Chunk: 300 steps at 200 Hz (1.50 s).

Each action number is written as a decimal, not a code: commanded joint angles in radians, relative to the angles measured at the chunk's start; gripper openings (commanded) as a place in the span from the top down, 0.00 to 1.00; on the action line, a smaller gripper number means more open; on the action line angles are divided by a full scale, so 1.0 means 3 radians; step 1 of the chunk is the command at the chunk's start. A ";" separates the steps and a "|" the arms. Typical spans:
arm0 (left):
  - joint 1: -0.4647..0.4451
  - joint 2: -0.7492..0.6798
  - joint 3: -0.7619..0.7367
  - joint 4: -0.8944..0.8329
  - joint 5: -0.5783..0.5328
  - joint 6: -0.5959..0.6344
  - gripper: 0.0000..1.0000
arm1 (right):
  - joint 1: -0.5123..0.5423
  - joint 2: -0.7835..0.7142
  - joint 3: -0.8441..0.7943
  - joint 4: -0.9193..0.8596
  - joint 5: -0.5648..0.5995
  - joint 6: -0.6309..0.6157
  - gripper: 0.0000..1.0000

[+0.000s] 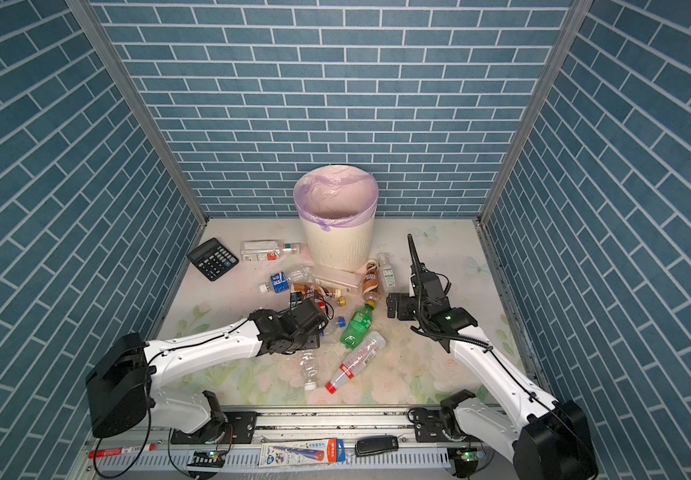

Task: Throw the plastic bottles in the bin
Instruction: 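Lower the left gripper onto a clear bottle beside the blue-label bottle and close, then lift the clear bottle with the left gripper above the bin while the right gripper rises, then close the right gripper on the clear bottle held by the left gripper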

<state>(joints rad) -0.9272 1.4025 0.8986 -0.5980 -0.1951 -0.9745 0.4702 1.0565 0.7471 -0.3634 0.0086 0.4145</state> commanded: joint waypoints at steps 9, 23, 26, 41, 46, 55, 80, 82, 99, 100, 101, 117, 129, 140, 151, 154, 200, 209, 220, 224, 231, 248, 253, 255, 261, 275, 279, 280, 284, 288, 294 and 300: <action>0.0256 -0.0196 0.0315 -0.0180 -0.0025 0.0261 0.42 | -0.0008 0.0094 0.0479 -0.0167 -0.0097 -0.0033 0.01; 0.0367 -0.0269 0.0484 -0.0175 -0.0014 0.0425 0.42 | -0.0009 0.0158 0.0679 -0.0216 -0.0177 -0.0085 0.01; 0.0388 -0.0282 0.0524 -0.0172 -0.0014 0.0463 0.42 | -0.0008 0.0175 0.0726 -0.0231 -0.0192 -0.0091 0.01; 0.0492 -0.0336 0.0732 -0.0164 -0.0021 0.0635 0.41 | -0.0007 0.0269 0.0951 -0.0287 -0.0287 -0.0127 0.01; 0.0527 -0.0350 0.0800 -0.0161 -0.0038 0.0687 0.41 | -0.0010 0.0302 0.1024 -0.0297 -0.0304 -0.0138 0.01; 0.0593 -0.0381 0.0917 -0.0156 -0.0063 0.0763 0.41 | -0.0008 0.0372 0.1147 -0.0300 -0.0305 -0.0154 0.01; 0.0826 -0.0449 0.1191 -0.0039 -0.0010 0.0943 0.41 | -0.0008 0.0550 0.1467 -0.0292 -0.0514 -0.0165 0.01; 0.0846 -0.0455 0.1213 -0.0021 -0.0003 0.0960 0.41 | -0.0008 0.0565 0.1498 -0.0293 -0.0521 -0.0165 0.01; 0.0991 -0.0426 0.1384 0.0174 0.0063 0.1127 0.41 | -0.0008 0.0735 0.1759 -0.0310 -0.0575 -0.0188 0.01; 0.1000 -0.0423 0.1398 0.0181 0.0068 0.1137 0.41 | -0.0008 0.0749 0.1766 -0.0314 -0.0578 -0.0192 0.01; 0.1013 -0.0420 0.1413 0.0187 0.0073 0.1144 0.41 | -0.0008 0.0761 0.1780 -0.0316 -0.0579 -0.0196 0.01; 0.1173 -0.0279 0.1677 0.0276 0.0158 0.1262 0.42 | -0.0008 0.0938 0.2077 -0.0343 -0.0638 -0.0256 0.01; 0.1281 -0.0159 0.1867 0.0370 0.0261 0.1302 0.42 | -0.0008 0.1080 0.2280 -0.0322 -0.0732 -0.0259 0.01; 0.1357 -0.0043 0.2015 0.0490 0.0373 0.1320 0.43 | -0.0008 0.1198 0.2426 -0.0234 -0.0895 -0.0230 0.01; 0.1400 0.0082 0.2194 0.0605 0.0463 0.1320 0.43 | -0.0008 0.1305 0.2561 -0.0127 -0.1082 -0.0175 0.01; 0.1405 0.0119 0.2242 0.0637 0.0486 0.1320 0.43 | -0.0008 0.1327 0.2598 -0.0099 -0.1126 -0.0159 0.01; 0.1419 0.0680 0.3066 0.0850 0.0744 0.1297 0.43 | 0.0025 0.1559 0.2916 0.0559 -0.1637 0.0111 0.01; 0.1422 0.0786 0.3191 0.0876 0.0818 0.1251 0.43 | 0.0058 0.1594 0.2976 0.0581 -0.1608 0.0047 0.01; 0.1419 0.0911 0.3315 0.0926 0.0903 0.1173 0.43 | 0.0074 0.1637 0.3009 0.0656 -0.1597 0.0005 0.01; 0.1420 0.0950 0.3362 0.0941 0.0924 0.1148 0.43 | 0.0077 0.1661 0.3020 0.0689 -0.1605 0.0004 0.01; 0.1421 0.1031 0.3446 0.0955 0.0984 0.1109 0.43 | 0.0076 0.1686 0.3040 0.0714 -0.1624 0.0007 0.01; 0.1423 0.1188 0.3638 0.0945 0.1094 0.1014 0.44 | 0.0079 0.1751 0.3077 0.0793 -0.1693 0.0031 0.01; 0.1421 0.1222 0.3681 0.0949 0.1127 0.1000 0.44 | 0.0084 0.1760 0.3079 0.0825 -0.1705 0.0046 0.01; 0.1422 0.1239 0.3703 0.0950 0.1140 0.0988 0.44 | 0.0084 0.1764 0.3078 0.0837 -0.1709 0.0052 0.01; 0.1422 0.1273 0.3745 0.0949 0.1183 0.0961 0.44 | 0.0089 0.1777 0.3079 0.0877 -0.1720 0.0066 0.01; 0.1421 0.1336 0.3812 0.0949 0.1251 0.0913 0.45 | 0.0100 0.1803 0.3098 0.0914 -0.1717 0.0066 0.01; 0.1419 0.1346 0.3822 0.0954 0.1268 0.0907 0.45 | 0.0104 0.1813 0.3107 0.0915 -0.1712 0.0062 0.01; 0.1419 0.1347 0.3822 0.0955 0.1274 0.0904 0.45 | 0.0102 0.1817 0.3113 0.0915 -0.1711 0.0061 0.01; 0.1418 0.1356 0.3825 0.0959 0.1279 0.0901 0.45 | 0.0105 0.1828 0.3121 0.0914 -0.1706 0.0056 0.01; 0.1419 0.1354 0.3827 0.0960 0.1288 0.0889 0.45 | 0.0109 0.1840 0.3133 0.0907 -0.1701 0.0048 0.01; 0.1418 0.1354 0.3825 0.0965 0.1290 0.0881 0.45 | 0.0112 0.1858 0.3147 0.0898 -0.1684 0.0038 0.02; 0.1419 0.1354 0.3822 0.0970 0.1295 0.0873 0.45 | 0.0114 0.1876 0.3159 0.0887 -0.1667 0.0030 0.02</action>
<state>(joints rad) -0.5060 1.8084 2.0155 -0.3290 0.1520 -0.6853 0.4976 1.5967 1.6291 -0.1356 -0.4782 0.4149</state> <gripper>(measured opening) 0.552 0.986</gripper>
